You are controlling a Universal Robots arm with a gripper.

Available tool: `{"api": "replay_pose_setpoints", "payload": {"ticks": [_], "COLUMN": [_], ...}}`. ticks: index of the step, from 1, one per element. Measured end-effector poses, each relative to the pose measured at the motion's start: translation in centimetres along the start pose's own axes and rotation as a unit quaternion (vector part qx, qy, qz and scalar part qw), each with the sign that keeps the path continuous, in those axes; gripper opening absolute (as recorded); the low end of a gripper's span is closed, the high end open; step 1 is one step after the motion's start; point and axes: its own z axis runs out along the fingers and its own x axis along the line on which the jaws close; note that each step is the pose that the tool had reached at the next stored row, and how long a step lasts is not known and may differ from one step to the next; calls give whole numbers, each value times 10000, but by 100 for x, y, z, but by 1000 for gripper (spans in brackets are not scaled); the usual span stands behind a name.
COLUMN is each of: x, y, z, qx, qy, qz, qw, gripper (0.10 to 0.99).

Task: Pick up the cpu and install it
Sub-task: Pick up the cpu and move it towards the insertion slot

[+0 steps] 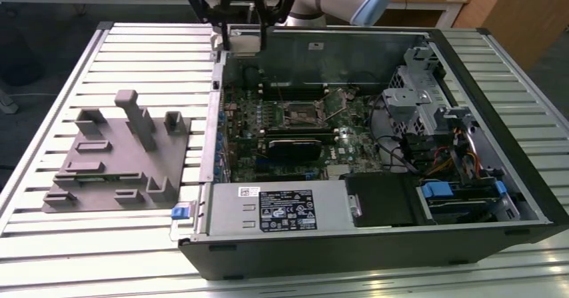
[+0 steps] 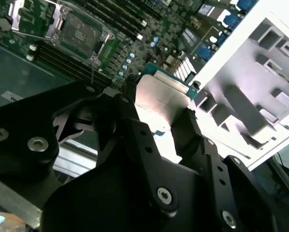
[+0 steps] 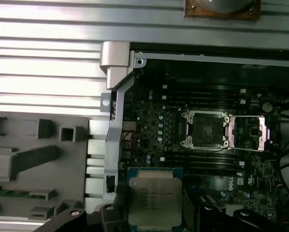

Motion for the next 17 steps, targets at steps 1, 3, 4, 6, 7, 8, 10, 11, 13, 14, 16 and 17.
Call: {"api": "replay_pose_setpoints", "payload": {"ticks": [1,3,4,6,7,8,10,11,13,14,16,17], "x": [-37,-120,-160,-233,-264,-292,-343,-369,-425,-454,-507,-533], "y": [0,1,2,4,4,3,2,2,3,7,18,22], "z": [0,2,2,4,4,4,5,6,8,9,12,13], "qx": [0,0,1,0,0,0,0,0,0,0,1,1], "qy": [0,0,0,0,0,0,0,-1,-2,-4,-10,-13], "qz": [1,0,0,1,0,0,1,0,-1,0,0,-1], "qw": [10000,10000,10000,10000,10000,10000,10000,10000,10000,10000,10000,10000], "gripper": [537,537,537,537,537,537,537,537,537,537,537,537]}}
